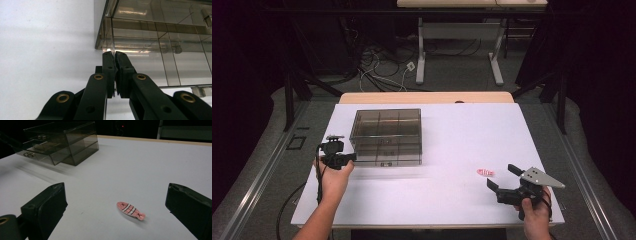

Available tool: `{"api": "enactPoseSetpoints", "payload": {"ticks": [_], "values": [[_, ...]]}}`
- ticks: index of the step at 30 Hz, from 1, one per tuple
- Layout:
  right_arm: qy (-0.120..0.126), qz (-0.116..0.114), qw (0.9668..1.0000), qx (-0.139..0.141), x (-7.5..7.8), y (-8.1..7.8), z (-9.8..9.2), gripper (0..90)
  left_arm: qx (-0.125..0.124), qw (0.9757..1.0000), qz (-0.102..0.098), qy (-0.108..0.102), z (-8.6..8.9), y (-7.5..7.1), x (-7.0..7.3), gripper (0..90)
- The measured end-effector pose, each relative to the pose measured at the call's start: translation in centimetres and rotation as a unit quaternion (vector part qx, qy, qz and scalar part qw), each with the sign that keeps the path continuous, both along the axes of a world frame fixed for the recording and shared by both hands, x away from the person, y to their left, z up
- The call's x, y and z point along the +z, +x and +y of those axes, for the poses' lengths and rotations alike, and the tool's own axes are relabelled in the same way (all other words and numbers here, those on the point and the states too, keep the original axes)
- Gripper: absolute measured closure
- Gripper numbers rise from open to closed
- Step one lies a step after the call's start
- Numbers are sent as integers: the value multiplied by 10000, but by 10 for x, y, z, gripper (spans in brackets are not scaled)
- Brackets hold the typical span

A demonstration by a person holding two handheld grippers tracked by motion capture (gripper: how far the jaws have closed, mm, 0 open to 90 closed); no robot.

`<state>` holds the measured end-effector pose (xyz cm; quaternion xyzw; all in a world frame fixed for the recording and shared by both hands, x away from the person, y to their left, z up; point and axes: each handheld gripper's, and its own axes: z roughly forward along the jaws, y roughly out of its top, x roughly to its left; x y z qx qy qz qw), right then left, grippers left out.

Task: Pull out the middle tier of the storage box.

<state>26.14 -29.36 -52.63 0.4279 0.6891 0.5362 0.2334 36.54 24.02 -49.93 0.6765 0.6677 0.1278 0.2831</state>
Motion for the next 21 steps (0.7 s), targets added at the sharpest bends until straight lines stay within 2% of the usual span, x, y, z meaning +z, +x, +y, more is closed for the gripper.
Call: {"api": "enactPoseSetpoints", "payload": {"ticks": [13,18,21], "values": [[-22,22,10000,-6,0,0,0,28,-1,10000,7,12,0,-4,0,868],[-7,19,10000,-20,0,0,0,28,-20,10000,-9,-73,0,-6,-1,867],[7,7,10000,0,0,0,0,28,-14,10000,-7,-52,1,-7,-1,866]]}}
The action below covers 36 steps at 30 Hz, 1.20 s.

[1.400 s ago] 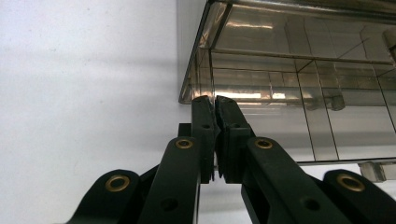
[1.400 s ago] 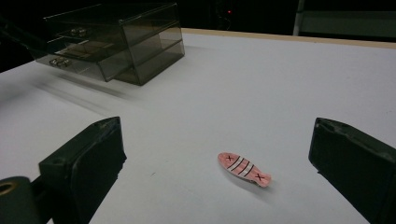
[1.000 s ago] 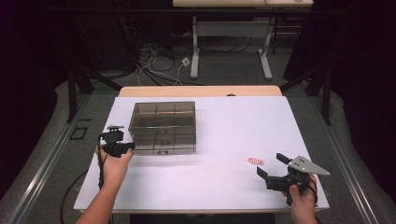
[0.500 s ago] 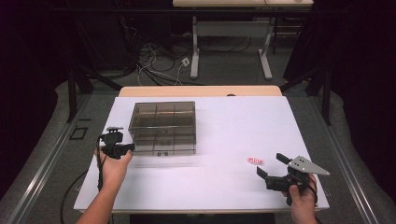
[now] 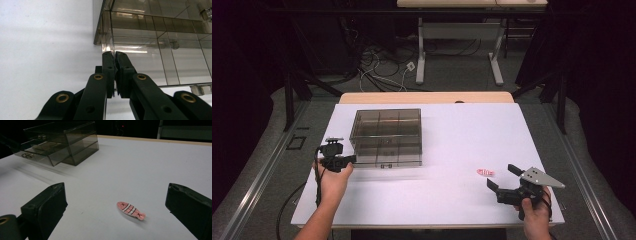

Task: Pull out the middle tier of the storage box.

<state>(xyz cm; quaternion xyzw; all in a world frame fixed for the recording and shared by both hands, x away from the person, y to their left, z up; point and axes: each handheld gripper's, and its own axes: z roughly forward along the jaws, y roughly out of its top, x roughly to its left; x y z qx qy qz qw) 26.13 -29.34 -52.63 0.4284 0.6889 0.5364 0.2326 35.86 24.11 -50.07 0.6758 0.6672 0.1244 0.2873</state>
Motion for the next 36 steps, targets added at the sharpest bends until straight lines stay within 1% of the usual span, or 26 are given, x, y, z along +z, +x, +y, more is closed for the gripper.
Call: {"api": "enactPoseSetpoints", "payload": {"ticks": [6,7,9,10,12,13,14,17,20,23,24,25,27,30,32,33,36], "values": [[-4,29,10000,-19,0,0,0,28,-23,10000,-17,10,0,-2,0,866],[-31,13,10000,-2,0,0,0,28,-17,10000,20,14,0,-2,0,867],[-8,-4,10000,6,0,0,0,28,-30,10000,-29,-26,0,-3,-1,866],[-46,-19,10000,11,0,1,0,28,-31,10000,-26,-28,1,-3,-1,866],[-41,-15,10000,4,0,1,0,28,-30,10000,-35,-35,1,-3,-1,866],[-28,-24,10000,3,0,1,0,28,-9,10000,6,-27,1,-4,-1,865],[-14,10,10000,3,0,0,0,28,-26,10000,-21,-59,1,-3,-2,865],[-51,-28,10000,11,0,1,0,28,-26,9999,-25,-108,3,-3,-2,864],[-47,25,10000,0,0,0,0,28,-9,9999,-45,-153,3,-3,-3,862],[-26,38,10000,-14,0,0,0,28,8,9999,-33,-165,3,-4,-3,861],[-29,9,10000,-16,0,1,0,28,-10,9998,-60,-166,4,-4,-4,861],[-38,16,10000,-12,0,0,0,28,-6,9999,-49,-153,4,-4,-4,861],[-37,15,10000,-15,0,0,0,28,10,9998,-91,-168,4,-5,-6,861],[-32,44,10000,-12,0,0,0,28,11,9998,-58,-185,4,-6,-8,860],[-32,41,10000,-10,0,0,0,28,-9,9998,-97,-200,5,-6,-9,860],[-33,25,10000,-13,0,0,0,28,21,9997,-124,-231,5,-7,-9,860],[-37,18,10000,-10,0,0,0,28,36,9996,-116,-237,5,-7,-10,858]]}}
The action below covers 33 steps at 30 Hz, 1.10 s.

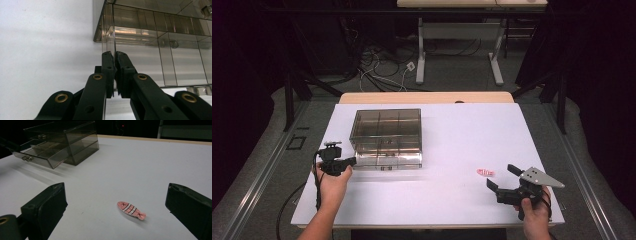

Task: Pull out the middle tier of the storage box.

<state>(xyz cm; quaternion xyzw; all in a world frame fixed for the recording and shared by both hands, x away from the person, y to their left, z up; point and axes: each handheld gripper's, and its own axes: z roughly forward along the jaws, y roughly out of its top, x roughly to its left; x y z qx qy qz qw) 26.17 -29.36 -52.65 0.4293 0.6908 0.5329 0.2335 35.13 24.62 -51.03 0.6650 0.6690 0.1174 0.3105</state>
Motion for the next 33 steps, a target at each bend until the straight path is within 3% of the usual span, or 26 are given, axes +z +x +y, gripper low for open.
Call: {"api": "enactPoseSetpoints", "payload": {"ticks": [22,33], "values": [[-4,26,10000,1,0,0,0,28,1,10000,-65,-73,1,-1,1,849],[-11,11,10000,9,0,0,0,29,-30,9999,-109,-111,0,0,5,782]]}}
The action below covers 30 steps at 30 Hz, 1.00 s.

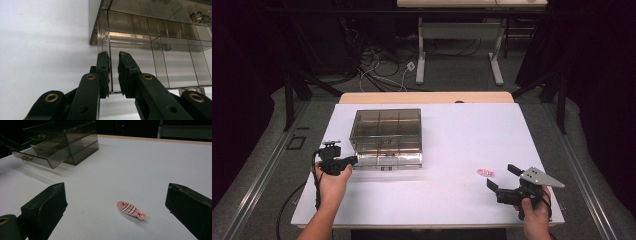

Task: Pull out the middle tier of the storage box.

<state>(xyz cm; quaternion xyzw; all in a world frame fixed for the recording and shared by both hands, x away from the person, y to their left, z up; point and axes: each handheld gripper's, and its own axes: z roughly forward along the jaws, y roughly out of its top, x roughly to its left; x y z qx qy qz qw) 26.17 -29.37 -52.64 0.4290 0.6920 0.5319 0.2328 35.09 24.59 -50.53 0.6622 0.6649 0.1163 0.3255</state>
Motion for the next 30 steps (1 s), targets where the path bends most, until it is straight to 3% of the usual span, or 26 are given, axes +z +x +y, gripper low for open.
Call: {"api": "enactPoseSetpoints", "payload": {"ticks": [17,20,23,30], "values": [[1,-28,10000,-7,0,0,0,28,-5,9998,-158,-98,0,1,8,644],[19,3,10000,-12,0,0,0,29,-42,9998,-204,-4,0,1,8,612],[-23,-12,10000,-9,0,0,-1,29,-74,9996,-258,-72,-1,0,10,593],[-14,6,10000,-12,0,0,-1,29,-192,9992,-349,7,-3,-1,15,560]]}}
